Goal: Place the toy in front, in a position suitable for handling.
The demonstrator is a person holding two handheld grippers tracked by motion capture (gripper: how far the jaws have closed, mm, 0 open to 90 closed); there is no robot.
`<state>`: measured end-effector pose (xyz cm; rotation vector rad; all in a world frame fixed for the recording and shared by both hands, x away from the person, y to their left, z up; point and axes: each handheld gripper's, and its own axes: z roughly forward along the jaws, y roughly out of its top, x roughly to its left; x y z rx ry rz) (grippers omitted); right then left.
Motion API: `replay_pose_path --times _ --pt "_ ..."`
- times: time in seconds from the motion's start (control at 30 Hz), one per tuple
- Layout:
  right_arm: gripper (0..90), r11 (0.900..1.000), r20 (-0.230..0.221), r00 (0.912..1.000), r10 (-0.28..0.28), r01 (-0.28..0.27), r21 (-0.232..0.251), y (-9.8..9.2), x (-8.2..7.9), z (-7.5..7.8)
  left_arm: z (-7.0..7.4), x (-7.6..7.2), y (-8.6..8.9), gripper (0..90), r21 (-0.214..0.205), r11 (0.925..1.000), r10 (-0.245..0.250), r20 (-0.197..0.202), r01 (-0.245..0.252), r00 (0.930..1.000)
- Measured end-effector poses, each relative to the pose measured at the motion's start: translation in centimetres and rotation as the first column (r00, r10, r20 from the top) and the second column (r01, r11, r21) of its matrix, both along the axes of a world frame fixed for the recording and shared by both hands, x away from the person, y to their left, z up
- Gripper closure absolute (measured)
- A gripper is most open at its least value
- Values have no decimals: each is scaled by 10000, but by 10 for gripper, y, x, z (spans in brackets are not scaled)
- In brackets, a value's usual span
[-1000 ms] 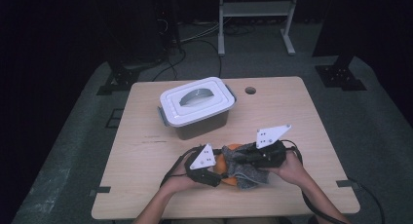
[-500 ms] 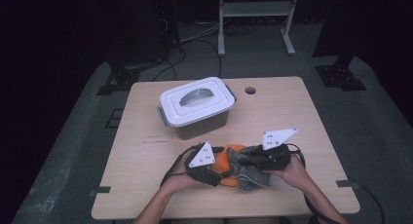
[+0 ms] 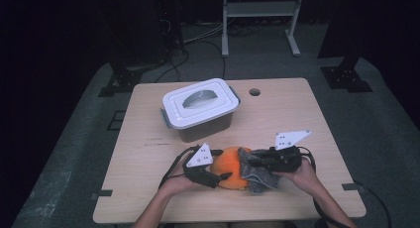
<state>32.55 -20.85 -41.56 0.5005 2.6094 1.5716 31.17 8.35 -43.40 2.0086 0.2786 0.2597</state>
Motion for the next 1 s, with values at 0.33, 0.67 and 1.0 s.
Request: replay_pose_path --times 0.33,0.67,1.0 --pt "765 9996 -449 9988 -215 224 190 -16 4 -8 -5 0 13 373 425 9982 409 175 -416 9990" --pt "766 9982 -447 9989 126 -99 594 -2 4 -5 -1 3 10 238 174 9994 289 -122 -287 9995" --pt "769 9996 -605 9981 148 -132 255 -10 -2 -13 -4 -2 10 374 468 9988 128 113 -133 9999"
